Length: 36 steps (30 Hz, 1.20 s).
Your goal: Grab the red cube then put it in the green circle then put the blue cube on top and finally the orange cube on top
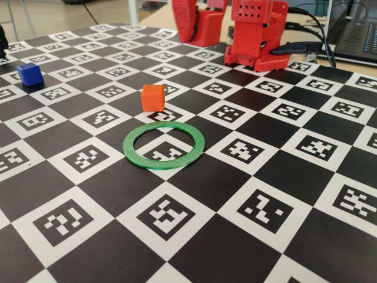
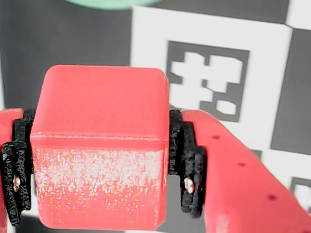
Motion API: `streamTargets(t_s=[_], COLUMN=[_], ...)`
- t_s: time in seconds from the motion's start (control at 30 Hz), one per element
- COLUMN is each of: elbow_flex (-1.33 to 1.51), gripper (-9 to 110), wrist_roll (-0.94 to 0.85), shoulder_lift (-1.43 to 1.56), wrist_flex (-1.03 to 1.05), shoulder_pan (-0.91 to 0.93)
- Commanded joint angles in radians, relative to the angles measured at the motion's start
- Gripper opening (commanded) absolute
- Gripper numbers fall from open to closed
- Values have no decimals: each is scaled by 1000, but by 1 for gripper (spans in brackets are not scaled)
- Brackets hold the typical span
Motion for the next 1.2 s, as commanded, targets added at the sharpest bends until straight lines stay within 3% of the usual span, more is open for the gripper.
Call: streamTargets(t_s=[0.0,0.6,1.17], elbow_flex=[-124,-176,-17], gripper=[5,6,6], wrist_roll=[-20,-11,-8], shoulder_lift=[-25,-235,-250], wrist_flex=[-9,-115,-272], shoulder_pan=[34,25,43])
